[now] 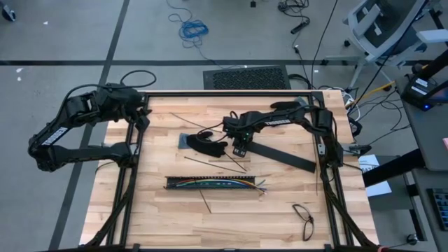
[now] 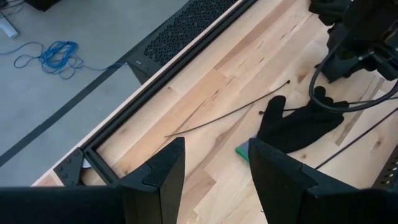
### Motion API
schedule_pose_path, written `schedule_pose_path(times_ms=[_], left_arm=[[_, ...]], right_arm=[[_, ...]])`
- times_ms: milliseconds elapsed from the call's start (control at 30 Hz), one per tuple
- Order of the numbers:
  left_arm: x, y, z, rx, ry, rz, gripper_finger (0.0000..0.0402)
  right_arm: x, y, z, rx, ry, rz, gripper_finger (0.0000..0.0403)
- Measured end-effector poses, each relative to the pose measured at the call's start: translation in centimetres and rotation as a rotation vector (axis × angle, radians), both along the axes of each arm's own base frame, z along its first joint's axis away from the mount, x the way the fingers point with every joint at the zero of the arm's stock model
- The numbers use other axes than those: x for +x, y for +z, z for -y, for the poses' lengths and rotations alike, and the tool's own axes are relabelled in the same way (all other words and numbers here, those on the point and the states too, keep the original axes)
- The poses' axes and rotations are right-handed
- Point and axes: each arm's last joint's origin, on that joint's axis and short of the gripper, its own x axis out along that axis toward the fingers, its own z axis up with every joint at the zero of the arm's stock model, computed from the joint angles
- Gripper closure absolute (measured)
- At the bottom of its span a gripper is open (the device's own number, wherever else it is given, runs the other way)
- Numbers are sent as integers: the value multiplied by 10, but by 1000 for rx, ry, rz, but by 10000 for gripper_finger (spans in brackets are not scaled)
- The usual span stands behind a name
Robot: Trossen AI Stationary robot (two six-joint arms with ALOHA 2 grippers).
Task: Ziptie cables
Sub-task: Close the cable duct
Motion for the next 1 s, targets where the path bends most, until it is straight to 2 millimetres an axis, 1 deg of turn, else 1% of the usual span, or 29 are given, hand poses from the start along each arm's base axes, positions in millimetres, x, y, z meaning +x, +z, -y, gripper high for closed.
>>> schedule_pose_path(times_ms=[200, 400, 567, 733, 900, 1000], left_arm=[[0, 0, 0, 7, 8, -3, 228], [0, 0, 0, 8, 8, -4, 228], [0, 0, 0, 8, 8, -4, 228], [0, 0, 0, 8, 9, -4, 228], [4, -1, -1, -25, -32, 3, 228], [9, -10, -3, -52, -40, -25, 228]], right_arm=[[6, 8, 1, -6, 20, 14, 187], [13, 20, 3, -15, 27, 42, 187], [19, 35, 4, -23, 45, 65, 188], [22, 55, 5, -22, 78, 65, 188], [21, 67, -2, 26, 116, 28, 189], [18, 68, -10, 69, 137, -5, 194]])
